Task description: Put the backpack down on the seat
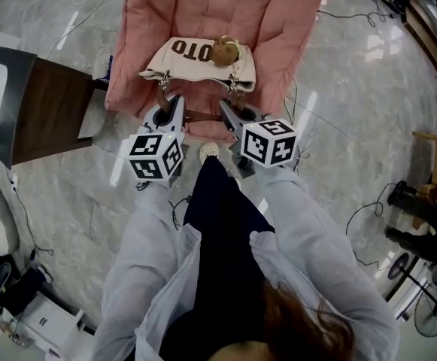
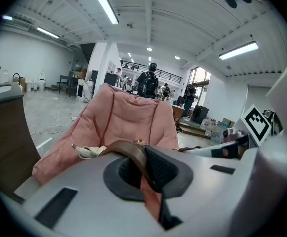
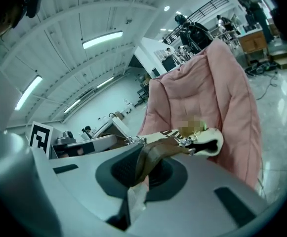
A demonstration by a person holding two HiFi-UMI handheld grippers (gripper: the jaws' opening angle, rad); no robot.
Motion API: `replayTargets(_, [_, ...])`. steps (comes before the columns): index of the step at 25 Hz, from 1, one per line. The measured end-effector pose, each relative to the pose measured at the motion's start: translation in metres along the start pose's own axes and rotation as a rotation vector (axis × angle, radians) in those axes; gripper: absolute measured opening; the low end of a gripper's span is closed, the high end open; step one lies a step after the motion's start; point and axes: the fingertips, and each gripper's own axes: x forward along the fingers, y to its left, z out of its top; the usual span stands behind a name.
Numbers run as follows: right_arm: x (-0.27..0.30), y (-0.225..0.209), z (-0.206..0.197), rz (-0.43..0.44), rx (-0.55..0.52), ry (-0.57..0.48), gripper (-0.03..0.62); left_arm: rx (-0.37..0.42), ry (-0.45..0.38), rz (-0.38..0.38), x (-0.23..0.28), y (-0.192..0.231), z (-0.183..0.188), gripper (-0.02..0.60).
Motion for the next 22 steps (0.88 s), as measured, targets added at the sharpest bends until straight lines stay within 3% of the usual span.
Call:
replayTargets(13, [-0.02,-0.001,-0.105,-0.035,0.139,0.082,0.018,-0.076,0.137,0.021,-0.051,-0.004,-0.106,0.015])
replayTargets(22, [-0.026,-0.01,-0.177,-0.082,0.06,0.172,0.02,-0.155,0.274,0.024,-0.072,-0.004,-0.195,0.015])
